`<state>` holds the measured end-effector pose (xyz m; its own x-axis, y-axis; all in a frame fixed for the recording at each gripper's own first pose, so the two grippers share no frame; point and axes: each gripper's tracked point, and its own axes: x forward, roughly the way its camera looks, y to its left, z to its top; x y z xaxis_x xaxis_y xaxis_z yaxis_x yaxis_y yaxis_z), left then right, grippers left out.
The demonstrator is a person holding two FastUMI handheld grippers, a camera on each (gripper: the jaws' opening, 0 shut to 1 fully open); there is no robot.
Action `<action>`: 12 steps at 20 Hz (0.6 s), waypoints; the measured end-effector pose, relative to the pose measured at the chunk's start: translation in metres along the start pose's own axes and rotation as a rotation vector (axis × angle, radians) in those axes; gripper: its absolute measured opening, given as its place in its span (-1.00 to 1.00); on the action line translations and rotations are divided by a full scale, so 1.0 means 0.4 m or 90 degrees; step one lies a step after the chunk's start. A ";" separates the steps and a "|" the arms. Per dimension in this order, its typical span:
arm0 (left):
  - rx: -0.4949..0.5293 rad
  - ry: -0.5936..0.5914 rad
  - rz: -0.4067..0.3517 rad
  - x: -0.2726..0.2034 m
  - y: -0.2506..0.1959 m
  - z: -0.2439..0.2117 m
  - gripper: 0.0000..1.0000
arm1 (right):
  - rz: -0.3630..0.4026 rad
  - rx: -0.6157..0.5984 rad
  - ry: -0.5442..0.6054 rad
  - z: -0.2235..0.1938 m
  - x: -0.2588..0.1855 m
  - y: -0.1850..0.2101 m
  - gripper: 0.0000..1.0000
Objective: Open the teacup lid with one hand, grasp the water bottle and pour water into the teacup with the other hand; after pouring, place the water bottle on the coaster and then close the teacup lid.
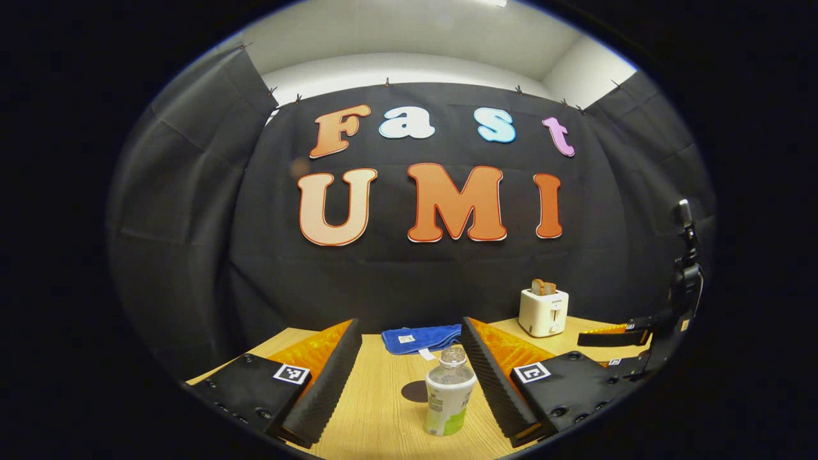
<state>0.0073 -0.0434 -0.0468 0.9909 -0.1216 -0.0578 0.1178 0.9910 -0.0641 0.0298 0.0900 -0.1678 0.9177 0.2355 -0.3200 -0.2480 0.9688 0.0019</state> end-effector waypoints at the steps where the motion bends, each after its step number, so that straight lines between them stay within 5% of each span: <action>1: 0.004 0.001 -0.001 0.001 -0.004 -0.005 0.99 | -0.004 -0.003 0.016 -0.025 0.012 -0.006 0.94; 5: 0.016 -0.001 -0.013 0.003 -0.031 -0.017 0.99 | -0.011 -0.011 0.066 -0.104 0.053 -0.019 0.94; 12: 0.025 0.020 -0.034 0.011 -0.068 -0.064 1.00 | -0.013 0.009 0.120 -0.173 0.099 -0.038 0.47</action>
<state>0.0066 -0.0721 -0.0708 0.9807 -0.1753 -0.0867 0.1734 0.9844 -0.0283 0.0487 0.0791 -0.2460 0.8480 0.1983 -0.4915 -0.2240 0.9746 0.0067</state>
